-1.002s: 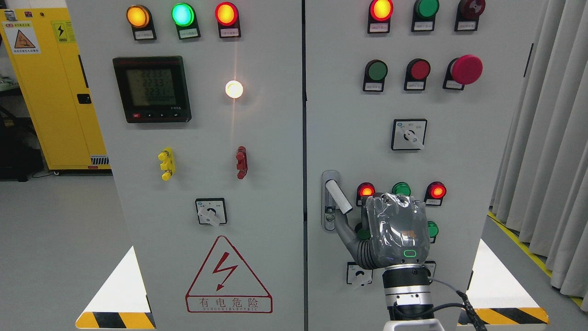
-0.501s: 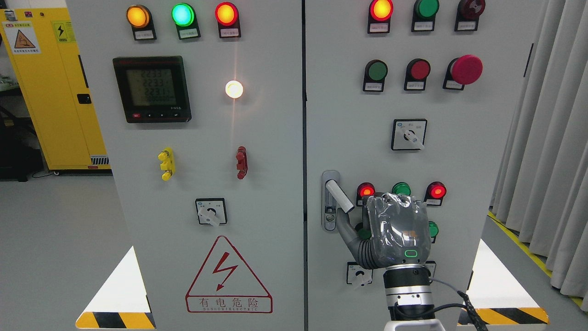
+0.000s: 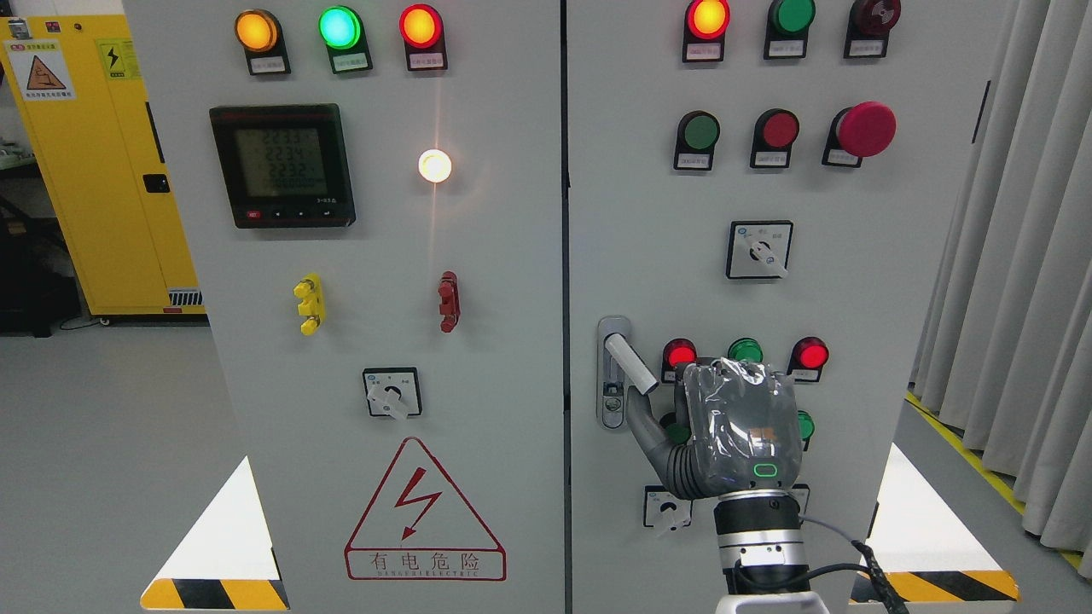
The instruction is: Release door handle
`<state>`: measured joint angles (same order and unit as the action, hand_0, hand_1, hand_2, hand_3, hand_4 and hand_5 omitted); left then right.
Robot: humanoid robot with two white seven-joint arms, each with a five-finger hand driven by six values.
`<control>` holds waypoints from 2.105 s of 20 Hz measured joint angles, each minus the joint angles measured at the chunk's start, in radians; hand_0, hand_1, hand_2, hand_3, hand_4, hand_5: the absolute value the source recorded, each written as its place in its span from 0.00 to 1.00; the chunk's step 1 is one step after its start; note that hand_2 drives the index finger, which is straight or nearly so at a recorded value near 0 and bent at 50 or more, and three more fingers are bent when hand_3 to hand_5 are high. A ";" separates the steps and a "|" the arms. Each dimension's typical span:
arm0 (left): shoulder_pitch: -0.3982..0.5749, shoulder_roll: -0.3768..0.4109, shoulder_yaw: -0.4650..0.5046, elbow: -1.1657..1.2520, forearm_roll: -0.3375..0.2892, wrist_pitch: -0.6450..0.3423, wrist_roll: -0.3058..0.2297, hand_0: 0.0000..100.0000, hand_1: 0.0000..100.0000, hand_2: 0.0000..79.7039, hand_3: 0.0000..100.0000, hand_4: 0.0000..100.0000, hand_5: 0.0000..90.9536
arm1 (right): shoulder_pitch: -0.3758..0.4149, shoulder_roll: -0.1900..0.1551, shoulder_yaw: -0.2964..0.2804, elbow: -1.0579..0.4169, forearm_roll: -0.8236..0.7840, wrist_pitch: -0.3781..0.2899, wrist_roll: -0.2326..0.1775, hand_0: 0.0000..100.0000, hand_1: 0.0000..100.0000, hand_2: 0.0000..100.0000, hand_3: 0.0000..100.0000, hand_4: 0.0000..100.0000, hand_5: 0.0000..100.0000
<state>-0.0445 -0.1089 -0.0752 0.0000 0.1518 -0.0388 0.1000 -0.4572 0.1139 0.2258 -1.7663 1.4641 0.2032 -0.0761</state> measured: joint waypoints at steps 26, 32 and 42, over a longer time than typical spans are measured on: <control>0.000 0.000 0.000 0.000 0.000 0.000 0.000 0.12 0.56 0.00 0.00 0.00 0.00 | -0.005 0.000 -0.013 -0.004 -0.001 0.000 0.004 0.57 0.37 0.93 1.00 1.00 1.00; 0.000 0.000 0.000 0.000 0.000 0.000 0.000 0.12 0.56 0.00 0.00 0.00 0.00 | -0.008 0.000 -0.015 -0.004 -0.001 0.000 0.004 0.58 0.37 0.93 1.00 1.00 1.00; 0.000 0.000 0.000 0.000 0.000 0.000 0.000 0.12 0.56 0.00 0.00 0.00 0.00 | -0.011 0.000 -0.016 -0.004 -0.002 0.000 0.004 0.58 0.37 0.93 1.00 1.00 1.00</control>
<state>-0.0445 -0.1089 -0.0752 0.0000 0.1518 -0.0388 0.1000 -0.4683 0.1135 0.2099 -1.7701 1.4626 0.2032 -0.0718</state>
